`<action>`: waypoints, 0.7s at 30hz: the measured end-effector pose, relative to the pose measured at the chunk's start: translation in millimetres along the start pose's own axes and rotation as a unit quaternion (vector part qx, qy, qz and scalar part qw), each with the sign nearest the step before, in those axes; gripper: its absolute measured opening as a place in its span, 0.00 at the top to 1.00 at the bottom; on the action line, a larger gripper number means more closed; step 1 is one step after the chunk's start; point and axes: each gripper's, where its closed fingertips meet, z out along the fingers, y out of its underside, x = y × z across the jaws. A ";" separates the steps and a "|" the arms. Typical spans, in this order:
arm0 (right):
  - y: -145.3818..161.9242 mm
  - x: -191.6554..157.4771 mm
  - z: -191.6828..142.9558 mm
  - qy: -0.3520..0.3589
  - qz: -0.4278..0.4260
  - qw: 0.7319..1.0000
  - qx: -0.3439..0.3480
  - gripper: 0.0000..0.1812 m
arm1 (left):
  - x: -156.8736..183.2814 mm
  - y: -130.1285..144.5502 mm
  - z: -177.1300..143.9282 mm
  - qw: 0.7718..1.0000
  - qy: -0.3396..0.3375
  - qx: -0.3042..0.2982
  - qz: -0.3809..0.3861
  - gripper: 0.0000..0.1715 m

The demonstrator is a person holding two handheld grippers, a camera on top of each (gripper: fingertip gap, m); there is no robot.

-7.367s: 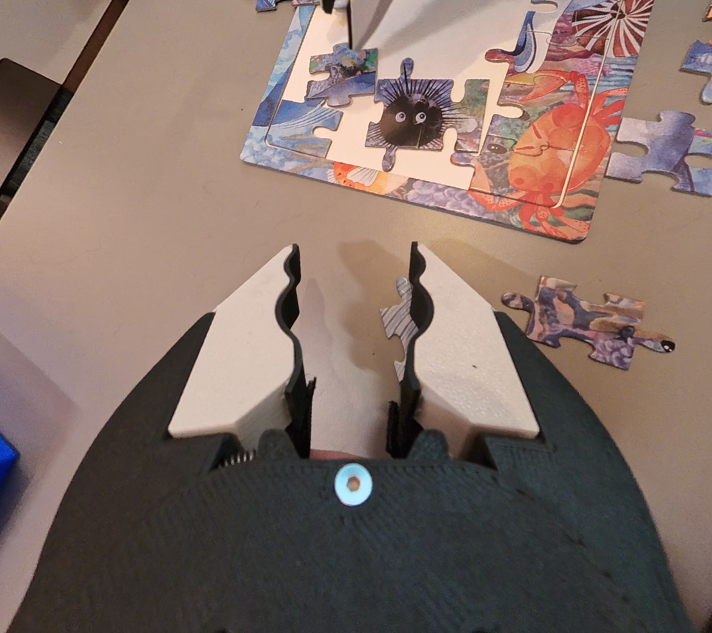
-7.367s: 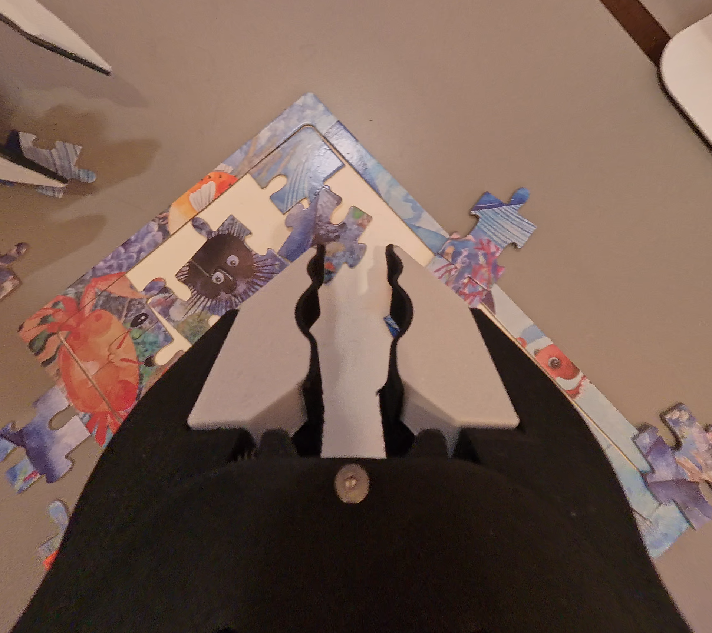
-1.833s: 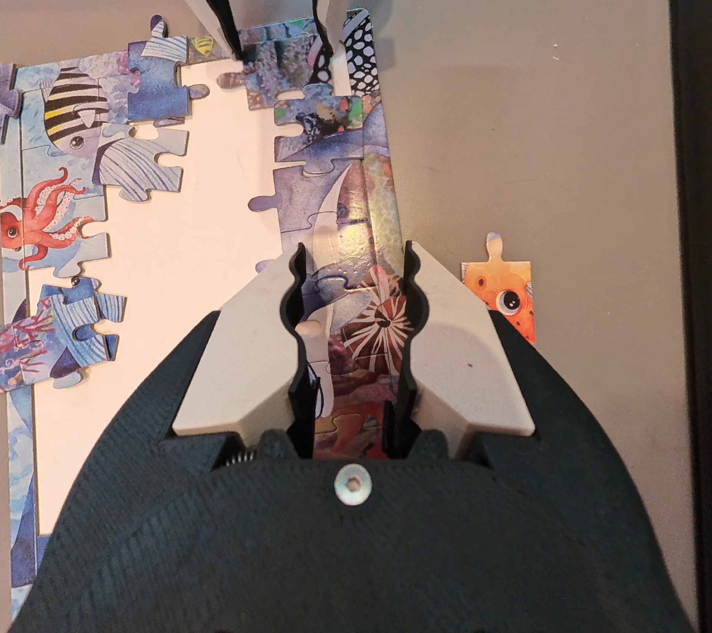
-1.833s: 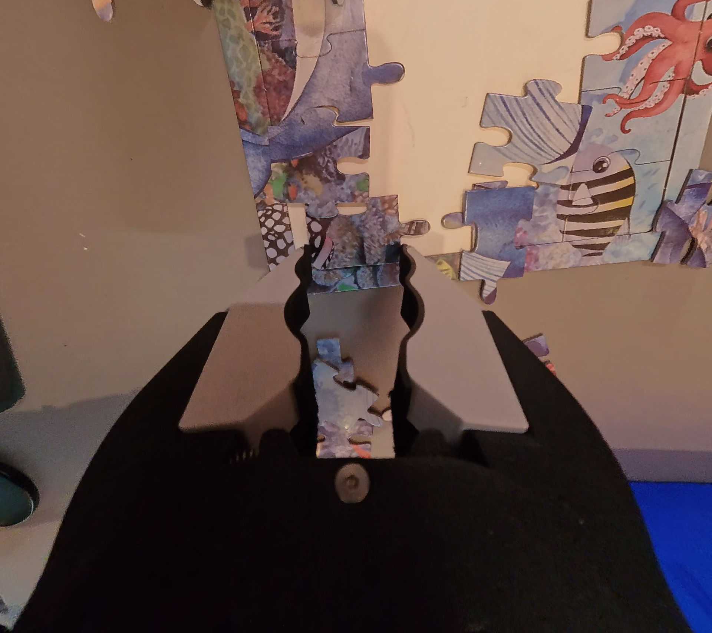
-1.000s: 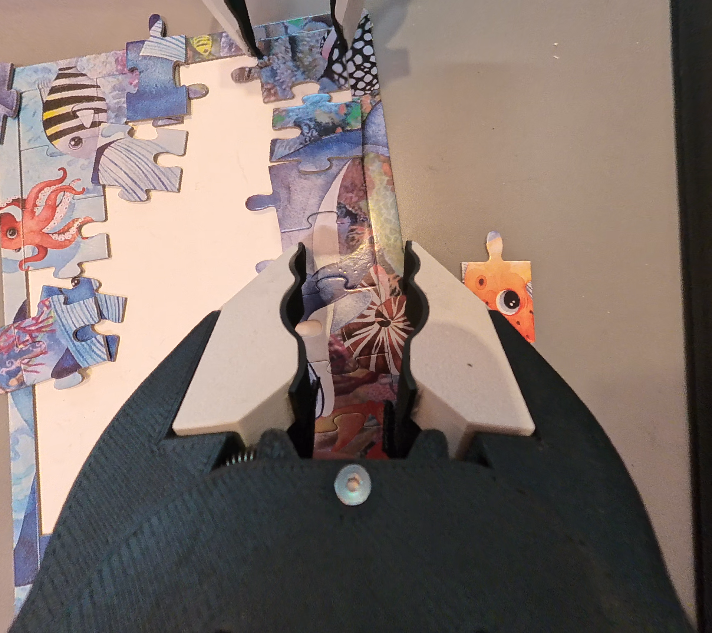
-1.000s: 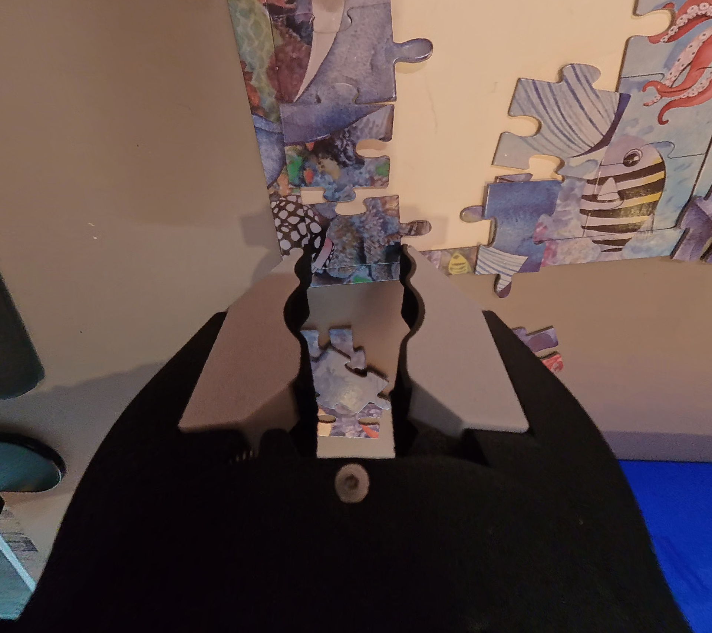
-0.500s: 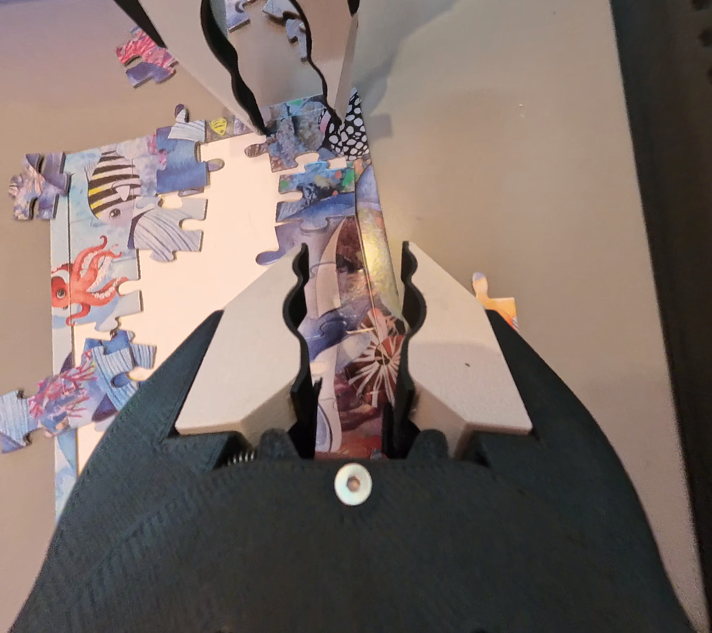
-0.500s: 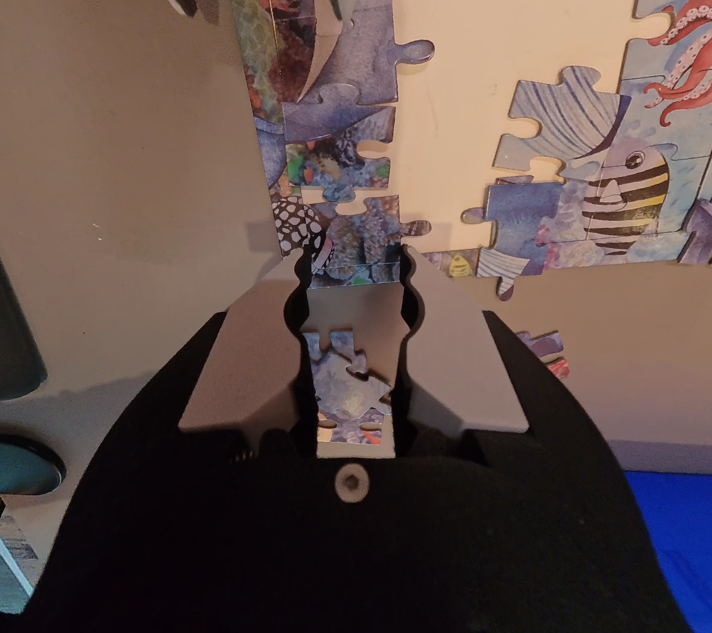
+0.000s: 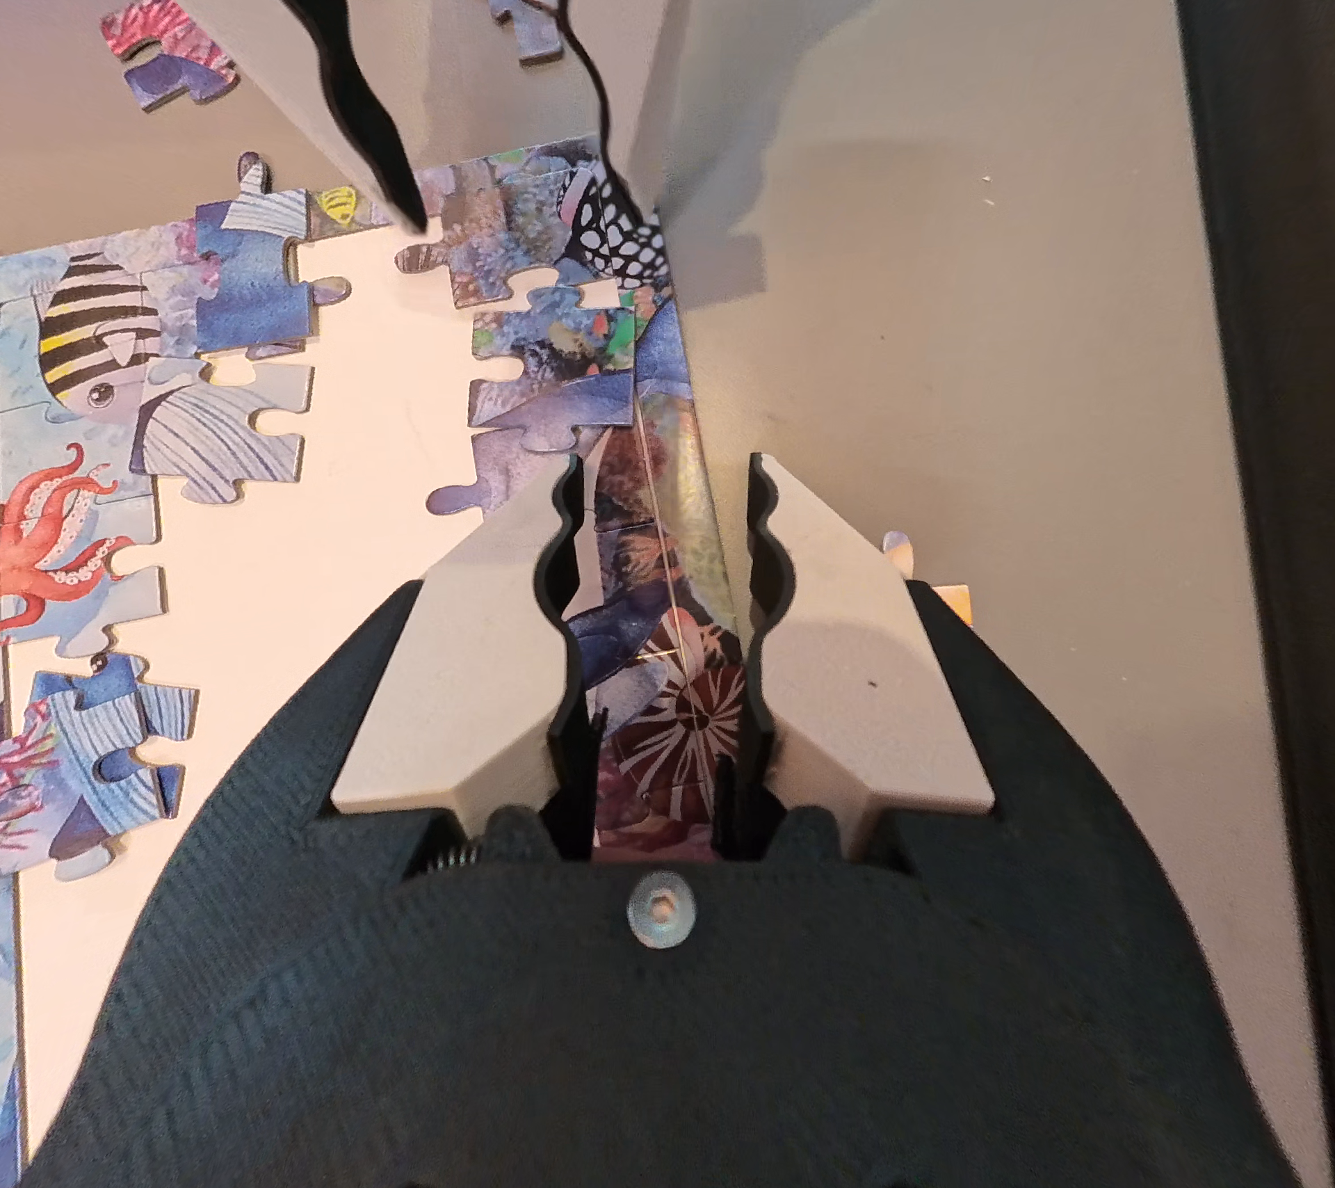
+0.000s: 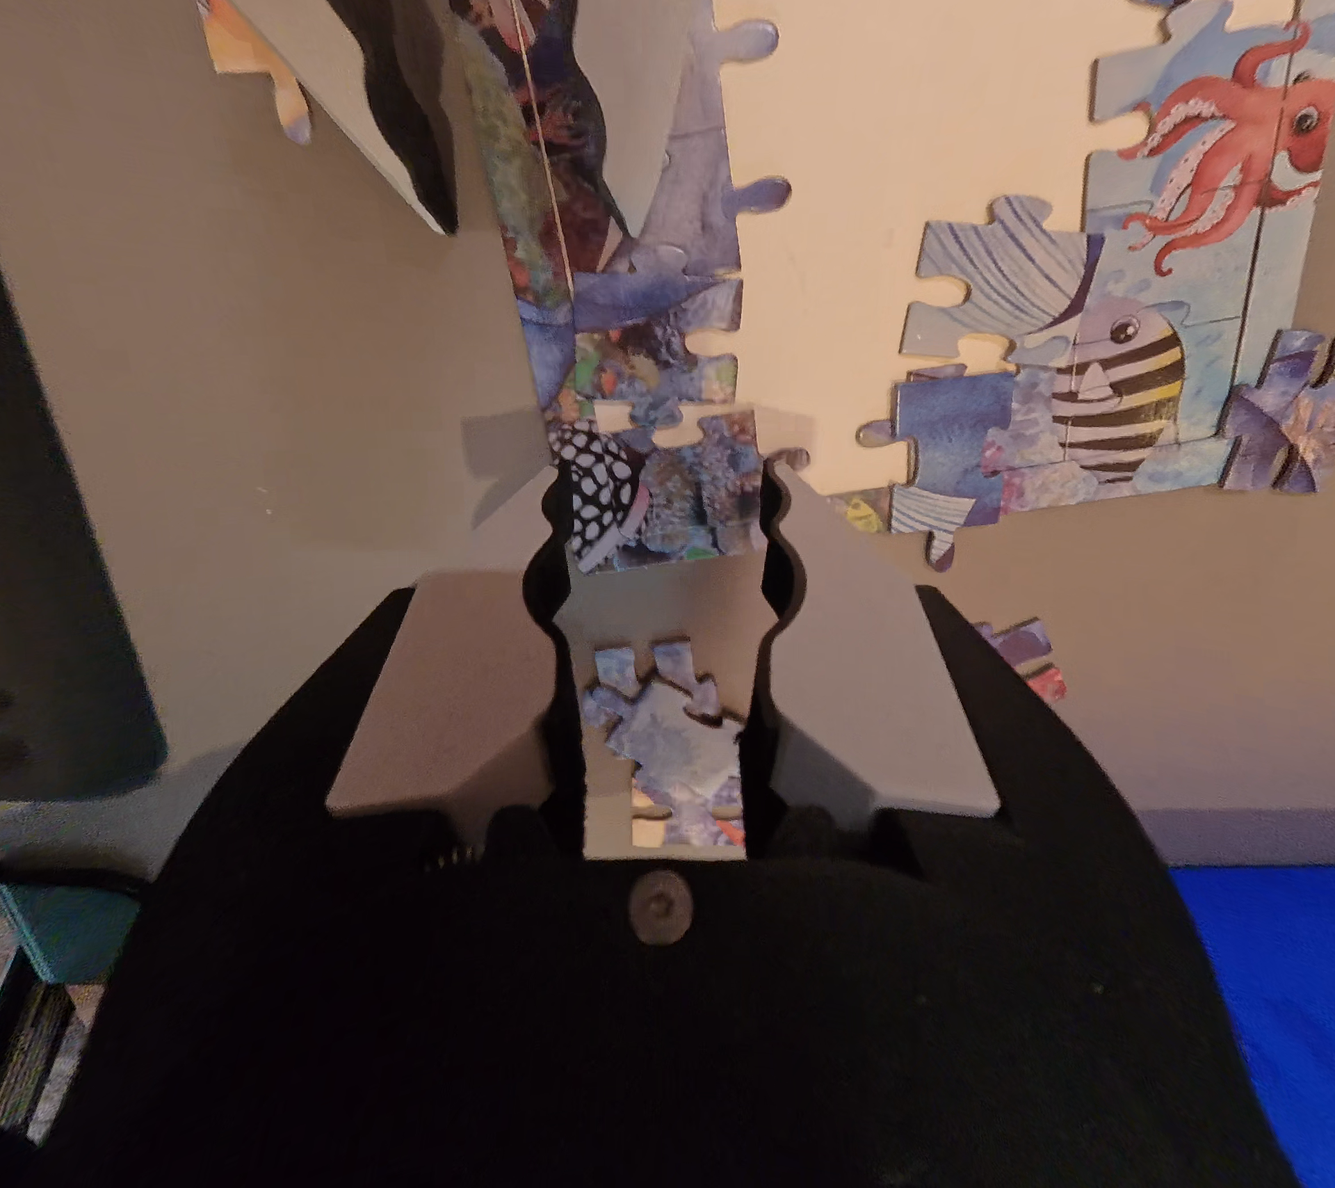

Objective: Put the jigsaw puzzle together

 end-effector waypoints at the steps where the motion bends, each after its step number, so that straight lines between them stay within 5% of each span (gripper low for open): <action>1: -7.2 -3.8 1.4 -0.005 0.003 1.000 0.014 0.72 | 0.0 -0.1 -0.1 1.000 0.001 0.000 -0.001 0.75; 10: -25.8 0.0 24.2 -0.017 0.072 0.995 0.060 0.73 | 0.5 2.0 -1.5 1.000 0.000 0.000 -0.003 0.74; 21: -19.5 0.4 22.0 -0.026 0.006 0.999 0.040 0.76 | 0.9 2.4 -1.8 1.000 0.003 0.002 -0.003 0.73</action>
